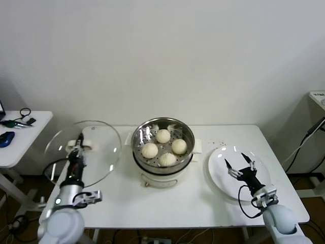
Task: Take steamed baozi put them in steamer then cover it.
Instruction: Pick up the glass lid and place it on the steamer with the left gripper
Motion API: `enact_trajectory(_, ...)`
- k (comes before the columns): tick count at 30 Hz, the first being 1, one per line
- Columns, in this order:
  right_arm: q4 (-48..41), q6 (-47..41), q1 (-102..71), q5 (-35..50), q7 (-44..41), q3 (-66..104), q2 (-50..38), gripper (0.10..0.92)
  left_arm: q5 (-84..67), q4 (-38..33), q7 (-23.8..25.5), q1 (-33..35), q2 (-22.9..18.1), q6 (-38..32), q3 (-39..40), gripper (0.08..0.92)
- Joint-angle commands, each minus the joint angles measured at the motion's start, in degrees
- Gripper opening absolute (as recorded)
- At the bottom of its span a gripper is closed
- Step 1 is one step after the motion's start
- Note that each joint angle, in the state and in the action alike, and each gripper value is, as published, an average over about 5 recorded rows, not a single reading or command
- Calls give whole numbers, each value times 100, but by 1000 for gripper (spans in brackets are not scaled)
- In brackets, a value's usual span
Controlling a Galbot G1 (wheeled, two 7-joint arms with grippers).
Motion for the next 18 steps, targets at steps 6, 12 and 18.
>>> enact_trajectory(6, -378, 43, 249, -43, -47, -101, 21, 823, 1066, -353, 2115, -2101, -446, 1400, 2568, 150)
enact_trajectory(12, -335, 48, 229, -37, -44, -70, 39, 823, 1429, 283, 2375, -2801, -1242, 1473, 3339, 150)
enact_trajectory(18, -388, 85, 191, -90, -46, 38, 29, 823, 1503, 935, 2392, -3261, -1939, 1482, 3600, 150)
